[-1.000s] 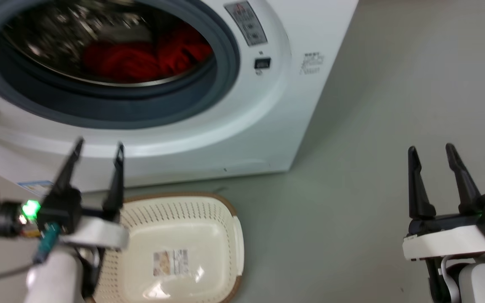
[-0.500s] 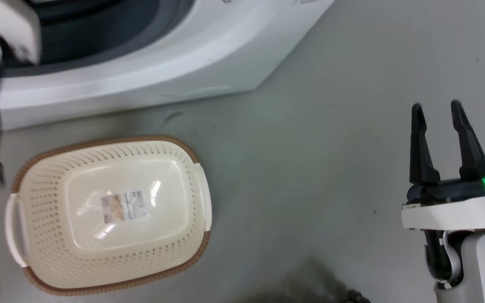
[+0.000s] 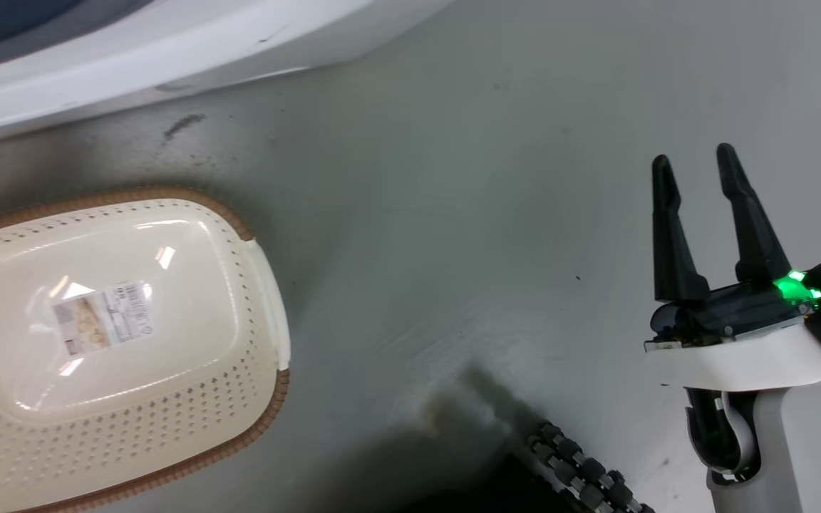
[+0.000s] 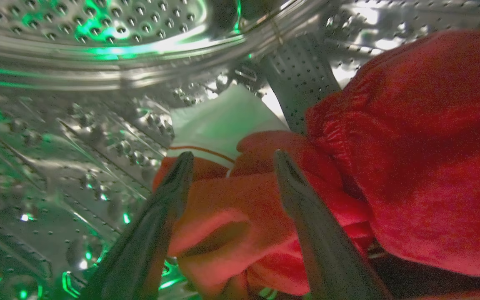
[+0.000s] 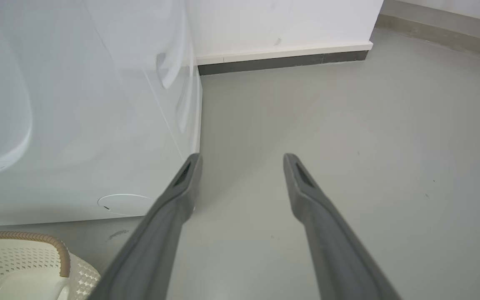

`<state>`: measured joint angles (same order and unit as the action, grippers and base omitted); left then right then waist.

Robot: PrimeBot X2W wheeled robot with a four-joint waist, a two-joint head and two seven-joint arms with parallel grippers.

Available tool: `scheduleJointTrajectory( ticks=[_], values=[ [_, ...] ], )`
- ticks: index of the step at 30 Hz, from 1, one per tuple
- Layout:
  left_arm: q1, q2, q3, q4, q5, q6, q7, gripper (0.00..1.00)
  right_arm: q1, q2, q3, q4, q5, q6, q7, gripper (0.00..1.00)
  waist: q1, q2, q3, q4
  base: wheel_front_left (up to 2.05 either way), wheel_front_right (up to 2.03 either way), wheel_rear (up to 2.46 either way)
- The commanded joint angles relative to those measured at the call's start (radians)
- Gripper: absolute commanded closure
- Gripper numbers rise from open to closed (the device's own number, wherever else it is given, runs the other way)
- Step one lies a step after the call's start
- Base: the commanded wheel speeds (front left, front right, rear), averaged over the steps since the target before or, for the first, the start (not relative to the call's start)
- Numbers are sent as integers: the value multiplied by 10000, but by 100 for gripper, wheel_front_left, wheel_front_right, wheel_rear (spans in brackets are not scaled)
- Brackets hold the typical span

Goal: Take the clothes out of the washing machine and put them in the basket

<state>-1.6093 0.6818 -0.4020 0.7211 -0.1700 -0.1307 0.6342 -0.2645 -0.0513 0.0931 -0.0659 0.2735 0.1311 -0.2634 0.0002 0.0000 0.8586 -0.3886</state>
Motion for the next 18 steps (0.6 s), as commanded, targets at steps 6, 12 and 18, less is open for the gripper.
scheduleJointTrajectory(
  ticks=[6,12,18],
  values=[
    [-876,436,-428,577,-297,10,1394,0,-56,19,425,-50,217,-8,-21,0,-2,0,568,-494,0,0,0],
    [-1095,724,-713,668,-429,10,2049,0,-69,17,662,-171,296,-7,-21,0,-2,0,751,-653,0,0,0],
    [-1029,901,-905,789,-728,9,2453,0,60,17,633,-295,259,-8,-21,0,-2,0,852,-656,0,0,0]
  ],
)
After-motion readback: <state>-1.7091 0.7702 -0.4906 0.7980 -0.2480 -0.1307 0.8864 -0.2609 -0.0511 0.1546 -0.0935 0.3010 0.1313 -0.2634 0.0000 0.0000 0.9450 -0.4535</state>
